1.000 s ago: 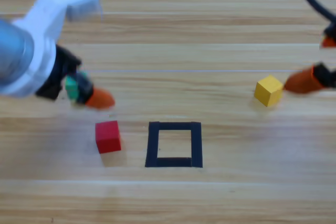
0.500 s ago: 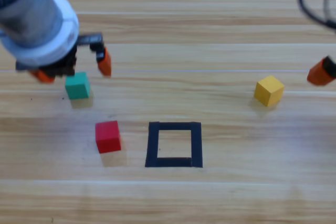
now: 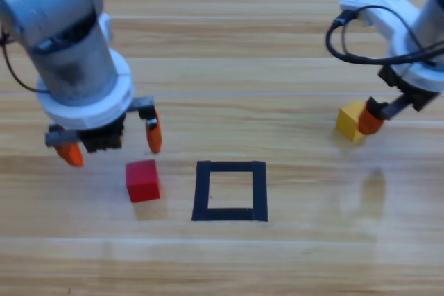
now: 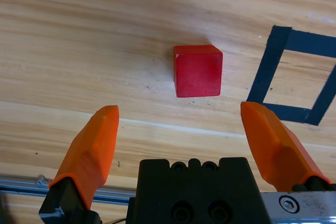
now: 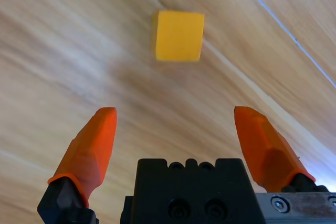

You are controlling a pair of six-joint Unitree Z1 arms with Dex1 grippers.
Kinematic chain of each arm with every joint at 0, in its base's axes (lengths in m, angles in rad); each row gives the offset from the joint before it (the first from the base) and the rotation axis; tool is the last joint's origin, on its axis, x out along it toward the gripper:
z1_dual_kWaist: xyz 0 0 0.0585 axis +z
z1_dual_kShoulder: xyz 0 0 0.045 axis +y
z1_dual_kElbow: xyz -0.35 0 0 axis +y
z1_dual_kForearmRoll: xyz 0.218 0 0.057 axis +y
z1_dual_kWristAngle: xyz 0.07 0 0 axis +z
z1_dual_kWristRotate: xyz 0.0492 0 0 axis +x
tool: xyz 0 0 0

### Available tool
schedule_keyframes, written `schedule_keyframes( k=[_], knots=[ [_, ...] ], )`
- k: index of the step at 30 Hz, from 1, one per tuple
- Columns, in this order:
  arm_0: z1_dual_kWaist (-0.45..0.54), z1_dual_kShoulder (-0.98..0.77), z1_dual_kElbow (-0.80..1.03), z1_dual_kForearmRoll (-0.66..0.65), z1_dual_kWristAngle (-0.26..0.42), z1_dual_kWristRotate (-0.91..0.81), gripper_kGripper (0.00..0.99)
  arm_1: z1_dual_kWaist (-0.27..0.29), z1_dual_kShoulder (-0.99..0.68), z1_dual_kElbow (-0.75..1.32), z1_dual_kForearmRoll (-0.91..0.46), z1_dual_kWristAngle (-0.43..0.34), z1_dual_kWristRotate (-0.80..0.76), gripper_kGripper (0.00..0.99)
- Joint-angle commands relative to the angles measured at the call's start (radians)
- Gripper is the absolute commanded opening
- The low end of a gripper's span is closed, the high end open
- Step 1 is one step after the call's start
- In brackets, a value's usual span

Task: Stack the blocks in the rectangular block: red at the bottom, yellow in the middle, green on top

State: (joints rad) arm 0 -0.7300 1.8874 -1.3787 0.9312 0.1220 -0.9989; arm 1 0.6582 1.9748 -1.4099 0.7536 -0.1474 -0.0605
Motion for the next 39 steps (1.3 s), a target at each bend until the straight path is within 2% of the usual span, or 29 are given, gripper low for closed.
schedule_keyframes(
  k=[1,8,17,23,28,30,32,34,37,39],
  knots=[
    [-0.034,0.079,-0.017,-0.011,-0.007,-0.030,0.988,-0.058,0.187,-0.083,-0.030,0.035,-0.015,0.980],
    [-0.039,0.161,-0.034,-0.026,0.005,-0.038,0.974,-0.065,0.266,-0.152,-0.030,0.062,-0.016,0.950],
    [-0.039,0.182,-0.008,-0.078,0.004,-0.050,0.971,-0.068,0.322,-0.198,-0.023,0.080,-0.015,0.920],
    [-0.039,0.188,0.072,-0.175,-0.004,-0.030,0.963,-0.072,0.357,-0.225,-0.013,0.094,-0.007,0.861],
    [-0.037,0.191,0.079,-0.183,-0.004,-0.027,0.963,-0.080,0.369,-0.230,-0.010,0.088,0.016,0.819],
    [-0.039,0.196,0.079,-0.187,-0.004,-0.027,0.963,-0.080,0.372,-0.238,0.006,0.069,0.042,0.747],
    [-0.039,0.205,0.078,-0.192,-0.004,-0.024,0.962,-0.080,0.374,-0.244,0.027,0.043,0.071,0.715],
    [-0.039,0.211,0.078,-0.198,-0.007,-0.023,0.959,-0.080,0.369,-0.251,0.066,0.045,0.071,0.528],
    [-0.037,0.216,0.076,-0.203,-0.007,-0.017,0.934,-0.080,0.349,-0.222,0.070,0.045,0.071,0.354],
    [-0.037,0.219,0.075,-0.206,-0.009,-0.012,0.914,-0.083,0.341,-0.205,0.070,0.048,0.073,0.337]
  ],
)
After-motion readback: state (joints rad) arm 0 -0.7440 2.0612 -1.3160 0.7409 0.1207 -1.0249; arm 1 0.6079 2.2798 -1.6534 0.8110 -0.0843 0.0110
